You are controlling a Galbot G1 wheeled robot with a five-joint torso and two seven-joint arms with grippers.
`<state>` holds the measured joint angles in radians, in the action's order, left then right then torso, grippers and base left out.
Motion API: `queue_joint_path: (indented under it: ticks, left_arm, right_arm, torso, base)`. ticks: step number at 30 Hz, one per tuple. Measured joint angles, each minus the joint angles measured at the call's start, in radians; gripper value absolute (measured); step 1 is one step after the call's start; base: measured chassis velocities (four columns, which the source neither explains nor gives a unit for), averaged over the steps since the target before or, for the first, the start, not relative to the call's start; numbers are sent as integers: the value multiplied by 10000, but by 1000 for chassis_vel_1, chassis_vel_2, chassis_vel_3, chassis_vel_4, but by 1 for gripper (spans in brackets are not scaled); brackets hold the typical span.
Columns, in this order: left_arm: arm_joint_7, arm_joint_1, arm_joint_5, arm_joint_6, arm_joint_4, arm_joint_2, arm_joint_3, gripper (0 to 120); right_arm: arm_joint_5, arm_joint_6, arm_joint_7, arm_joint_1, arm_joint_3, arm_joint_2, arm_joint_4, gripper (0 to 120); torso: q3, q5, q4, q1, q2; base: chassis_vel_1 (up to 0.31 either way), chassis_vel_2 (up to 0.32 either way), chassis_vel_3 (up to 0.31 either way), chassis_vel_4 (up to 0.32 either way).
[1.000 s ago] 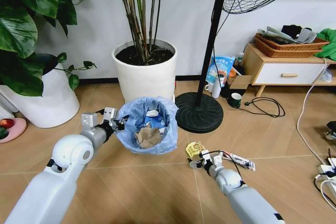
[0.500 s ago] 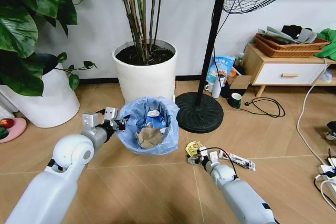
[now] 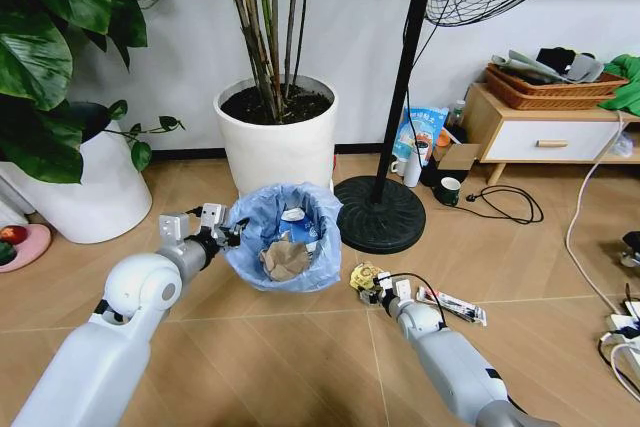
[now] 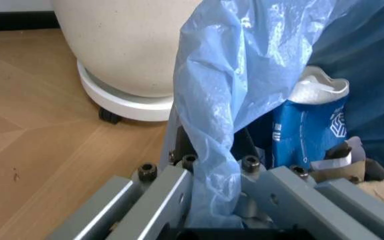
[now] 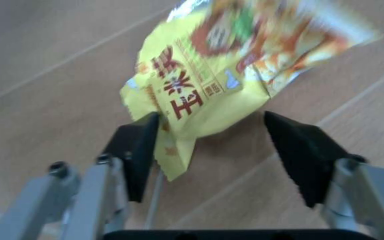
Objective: Pick up the trash bin and place the garbage on the floor into it.
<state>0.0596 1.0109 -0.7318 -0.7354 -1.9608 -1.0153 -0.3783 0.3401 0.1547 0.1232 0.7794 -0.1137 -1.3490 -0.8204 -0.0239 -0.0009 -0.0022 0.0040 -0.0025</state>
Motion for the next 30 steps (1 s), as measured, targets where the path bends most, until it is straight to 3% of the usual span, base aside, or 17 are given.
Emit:
queue_joint_path:
  ticks: [15, 26, 30]
  left_arm:
    - [-26, -35, -2, 0, 20, -36, 7, 0]
    - [-39, -45, -5, 0, 18, -45, -20, 0]
    - [-42, -48, -10, 0, 1, -44, -24, 0]
  right_arm:
    - [-68, 153, -79, -54, -23, -18, 70, 3]
    - [142, 184, -191, 21, -55, -8, -48, 0]
    - [546, 295, -399, 315, -136, 223, -877, 0]
  torso:
    - [0, 2, 0, 0, 0]
    - [0, 2, 1, 0, 0]
    - [0, 2, 1, 0, 0]
  base:
    - [0, 0, 0, 0]
    - [0, 0, 0, 0]
    - [0, 0, 0, 0]
